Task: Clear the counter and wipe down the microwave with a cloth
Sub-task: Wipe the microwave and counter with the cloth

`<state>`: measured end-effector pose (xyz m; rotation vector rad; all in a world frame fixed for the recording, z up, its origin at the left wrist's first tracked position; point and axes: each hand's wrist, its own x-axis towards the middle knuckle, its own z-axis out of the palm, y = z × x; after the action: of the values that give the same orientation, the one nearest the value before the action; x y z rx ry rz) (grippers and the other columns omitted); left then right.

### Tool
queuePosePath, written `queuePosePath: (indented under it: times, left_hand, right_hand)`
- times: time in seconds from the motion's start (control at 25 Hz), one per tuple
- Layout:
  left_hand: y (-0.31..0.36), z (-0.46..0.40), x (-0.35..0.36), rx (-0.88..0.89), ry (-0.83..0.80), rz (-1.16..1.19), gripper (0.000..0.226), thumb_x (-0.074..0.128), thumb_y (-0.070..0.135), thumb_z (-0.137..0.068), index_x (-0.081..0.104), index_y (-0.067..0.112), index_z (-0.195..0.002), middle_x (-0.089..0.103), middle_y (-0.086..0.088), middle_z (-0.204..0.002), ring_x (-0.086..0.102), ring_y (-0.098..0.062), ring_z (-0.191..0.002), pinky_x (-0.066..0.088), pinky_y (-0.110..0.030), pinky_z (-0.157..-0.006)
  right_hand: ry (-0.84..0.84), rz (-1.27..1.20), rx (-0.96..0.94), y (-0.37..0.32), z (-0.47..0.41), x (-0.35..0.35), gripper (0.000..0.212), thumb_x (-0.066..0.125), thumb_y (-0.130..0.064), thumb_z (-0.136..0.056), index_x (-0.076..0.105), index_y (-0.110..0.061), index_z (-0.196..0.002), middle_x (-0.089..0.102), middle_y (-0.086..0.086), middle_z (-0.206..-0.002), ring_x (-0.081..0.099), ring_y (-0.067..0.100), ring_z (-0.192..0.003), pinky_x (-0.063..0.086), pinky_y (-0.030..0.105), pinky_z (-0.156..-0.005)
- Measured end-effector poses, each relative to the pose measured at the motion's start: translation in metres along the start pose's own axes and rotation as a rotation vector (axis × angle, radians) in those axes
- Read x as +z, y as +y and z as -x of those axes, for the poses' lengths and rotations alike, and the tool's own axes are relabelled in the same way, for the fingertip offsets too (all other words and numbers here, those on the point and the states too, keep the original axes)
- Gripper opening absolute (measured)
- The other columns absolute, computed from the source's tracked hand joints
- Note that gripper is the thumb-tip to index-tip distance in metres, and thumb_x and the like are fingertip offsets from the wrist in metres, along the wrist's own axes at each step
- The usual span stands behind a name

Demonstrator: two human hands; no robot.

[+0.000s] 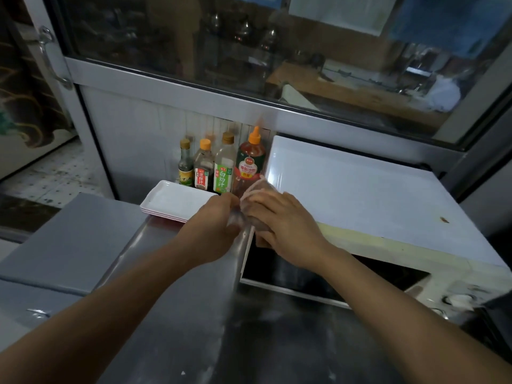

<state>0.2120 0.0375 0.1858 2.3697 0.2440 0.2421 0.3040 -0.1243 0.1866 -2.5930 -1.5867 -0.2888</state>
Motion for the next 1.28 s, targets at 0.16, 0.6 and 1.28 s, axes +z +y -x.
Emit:
queuePosePath:
  times: [0.16,0.6,1.28]
  left_hand:
    - [0.004,-0.001,0.001,0.04,-0.051,-0.026,0.037,0.052,0.019,-0.089,0.046,0.018,-0.125,0.051,-0.003,-0.125,0.046,-0.014,-0.1,0.037,-0.027,-0.085]
    - [0.018,0.0,0.006,0.1,0.033,-0.139,0.035,0.052,0.017,-0.09,0.047,0.014,-0.125,0.049,-0.006,-0.129,0.045,-0.023,-0.114,0.038,-0.037,-0.095]
    - [0.1,-0.018,0.095,0.202,0.15,-0.399,0.031,0.059,0.02,-0.086,0.063,0.029,-0.115,0.056,0.005,-0.12,0.046,-0.024,-0.107,0.036,-0.035,-0.087]
  right_hand:
    - [0.052,0.066,0.266,0.032,0.066,-0.005,0.056,0.055,-0.032,-0.091,0.036,-0.025,-0.144,0.034,-0.003,-0.151,0.034,0.019,-0.138,0.021,0.041,-0.113]
    - [0.138,0.122,0.362,-0.017,0.012,0.016,0.06,0.052,-0.039,-0.091,0.035,-0.015,-0.143,0.036,0.008,-0.15,0.029,0.027,-0.14,0.022,0.042,-0.114]
    - [0.357,0.304,0.588,0.114,0.191,-0.008,0.051,0.039,-0.039,-0.091,0.058,-0.007,-0.125,0.056,0.013,-0.133,0.05,0.031,-0.126,0.023,0.049,-0.11]
